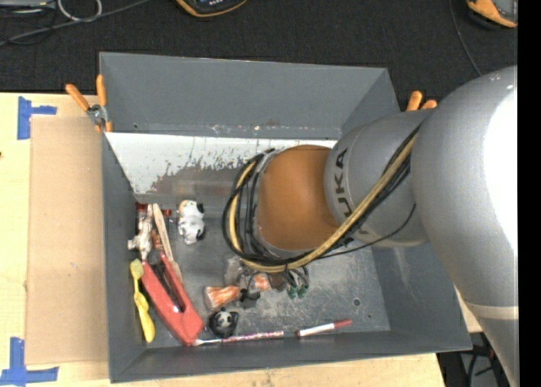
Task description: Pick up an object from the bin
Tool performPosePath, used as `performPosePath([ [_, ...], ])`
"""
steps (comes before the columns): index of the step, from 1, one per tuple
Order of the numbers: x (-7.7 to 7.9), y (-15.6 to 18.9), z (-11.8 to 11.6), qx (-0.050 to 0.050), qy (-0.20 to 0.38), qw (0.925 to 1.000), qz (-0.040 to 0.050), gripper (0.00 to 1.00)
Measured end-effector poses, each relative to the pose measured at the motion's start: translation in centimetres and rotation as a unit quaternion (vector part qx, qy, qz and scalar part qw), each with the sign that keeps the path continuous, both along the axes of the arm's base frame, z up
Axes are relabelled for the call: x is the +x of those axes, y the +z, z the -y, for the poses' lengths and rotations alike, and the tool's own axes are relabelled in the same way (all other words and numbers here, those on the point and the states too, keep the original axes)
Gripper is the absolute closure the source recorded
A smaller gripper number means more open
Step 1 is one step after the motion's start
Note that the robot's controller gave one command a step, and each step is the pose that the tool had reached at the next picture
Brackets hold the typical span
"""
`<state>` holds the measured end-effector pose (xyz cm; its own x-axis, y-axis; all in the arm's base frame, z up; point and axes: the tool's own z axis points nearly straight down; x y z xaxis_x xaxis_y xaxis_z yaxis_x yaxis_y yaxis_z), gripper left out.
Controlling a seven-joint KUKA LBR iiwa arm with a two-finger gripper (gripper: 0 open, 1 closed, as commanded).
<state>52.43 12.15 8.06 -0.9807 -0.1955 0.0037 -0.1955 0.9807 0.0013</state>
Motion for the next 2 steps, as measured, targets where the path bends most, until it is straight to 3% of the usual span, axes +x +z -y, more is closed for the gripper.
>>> performPosePath([
  [2,-0.15,-0.10,0.63,0.000,-0.006,1.0000,-0.0004,1.00],
])
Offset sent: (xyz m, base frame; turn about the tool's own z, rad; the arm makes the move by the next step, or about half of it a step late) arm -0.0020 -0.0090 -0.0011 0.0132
